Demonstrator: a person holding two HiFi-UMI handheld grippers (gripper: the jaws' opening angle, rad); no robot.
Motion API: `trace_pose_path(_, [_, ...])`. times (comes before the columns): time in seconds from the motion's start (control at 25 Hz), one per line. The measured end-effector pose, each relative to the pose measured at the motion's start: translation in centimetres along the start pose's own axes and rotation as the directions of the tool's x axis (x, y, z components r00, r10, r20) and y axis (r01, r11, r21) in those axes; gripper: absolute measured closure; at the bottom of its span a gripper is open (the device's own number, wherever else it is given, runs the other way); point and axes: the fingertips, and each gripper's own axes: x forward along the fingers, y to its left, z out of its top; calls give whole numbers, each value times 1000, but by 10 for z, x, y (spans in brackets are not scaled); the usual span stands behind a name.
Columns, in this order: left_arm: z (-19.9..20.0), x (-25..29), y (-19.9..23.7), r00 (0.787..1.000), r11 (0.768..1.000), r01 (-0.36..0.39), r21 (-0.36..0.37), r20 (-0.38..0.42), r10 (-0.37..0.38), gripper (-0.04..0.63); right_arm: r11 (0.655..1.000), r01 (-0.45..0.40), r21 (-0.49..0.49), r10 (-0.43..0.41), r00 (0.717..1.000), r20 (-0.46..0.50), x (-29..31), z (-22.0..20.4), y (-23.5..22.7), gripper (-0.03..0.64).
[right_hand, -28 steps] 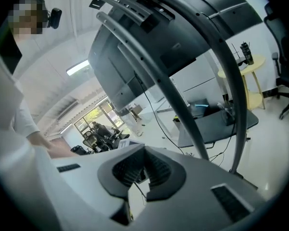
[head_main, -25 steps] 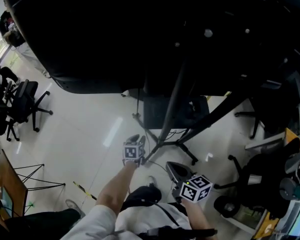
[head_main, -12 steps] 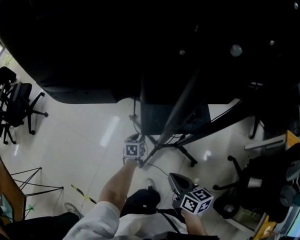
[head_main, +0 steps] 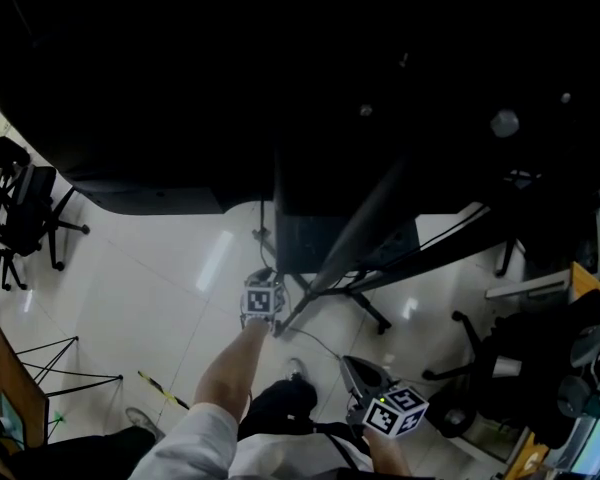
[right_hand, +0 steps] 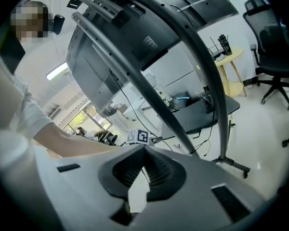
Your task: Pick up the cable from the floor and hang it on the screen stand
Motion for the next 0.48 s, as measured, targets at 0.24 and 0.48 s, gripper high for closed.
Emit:
trace_pose_path(0.24, [0, -4, -11, 1000, 997, 16, 72, 12, -17, 572, 1000, 7, -1, -7, 1000, -9, -3, -2, -4, 609])
trace_pose_path(0.48, [-5, -30, -31, 995, 995, 67, 68, 67, -72, 577, 1000, 1, -6, -2, 1000, -13, -12, -8, -3, 609])
